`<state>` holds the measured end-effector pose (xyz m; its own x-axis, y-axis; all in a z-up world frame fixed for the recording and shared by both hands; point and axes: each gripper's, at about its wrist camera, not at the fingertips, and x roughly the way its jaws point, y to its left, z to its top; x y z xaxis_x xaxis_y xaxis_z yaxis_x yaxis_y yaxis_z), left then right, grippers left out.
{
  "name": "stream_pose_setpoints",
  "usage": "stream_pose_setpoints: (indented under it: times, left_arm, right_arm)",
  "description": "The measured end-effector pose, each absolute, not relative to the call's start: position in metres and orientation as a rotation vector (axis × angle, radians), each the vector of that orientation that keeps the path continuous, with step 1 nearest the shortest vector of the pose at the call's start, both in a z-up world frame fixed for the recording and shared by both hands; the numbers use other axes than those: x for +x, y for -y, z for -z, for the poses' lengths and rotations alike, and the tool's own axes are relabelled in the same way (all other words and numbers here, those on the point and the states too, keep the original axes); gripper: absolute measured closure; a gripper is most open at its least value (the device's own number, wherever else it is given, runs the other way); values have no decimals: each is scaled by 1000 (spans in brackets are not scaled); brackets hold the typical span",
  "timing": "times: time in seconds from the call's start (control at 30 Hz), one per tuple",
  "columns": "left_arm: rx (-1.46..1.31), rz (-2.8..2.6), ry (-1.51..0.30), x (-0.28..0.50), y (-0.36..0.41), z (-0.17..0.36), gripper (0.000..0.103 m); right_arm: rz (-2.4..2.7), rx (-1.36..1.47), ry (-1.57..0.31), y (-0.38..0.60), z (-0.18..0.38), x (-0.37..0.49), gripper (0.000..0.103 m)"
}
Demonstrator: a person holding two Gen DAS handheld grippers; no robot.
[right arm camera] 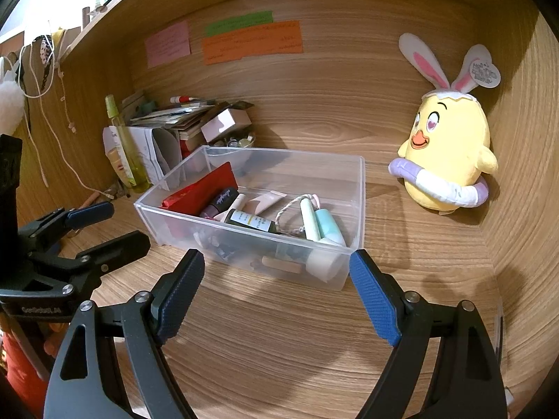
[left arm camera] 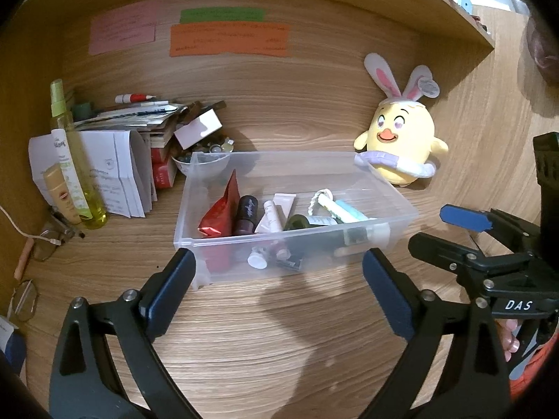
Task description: Organize objects
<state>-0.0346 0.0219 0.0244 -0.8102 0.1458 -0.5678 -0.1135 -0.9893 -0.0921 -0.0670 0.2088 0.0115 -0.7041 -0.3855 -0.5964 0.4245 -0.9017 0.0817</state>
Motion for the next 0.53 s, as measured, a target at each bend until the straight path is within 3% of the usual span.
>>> stream_pose_setpoints:
  times: [0.53]
  left_arm:
    - [-903, -2850, 85, -34, -24, -23, 4]
  right_arm:
    - [2552, 876, -84, -209, -12, -67, 20]
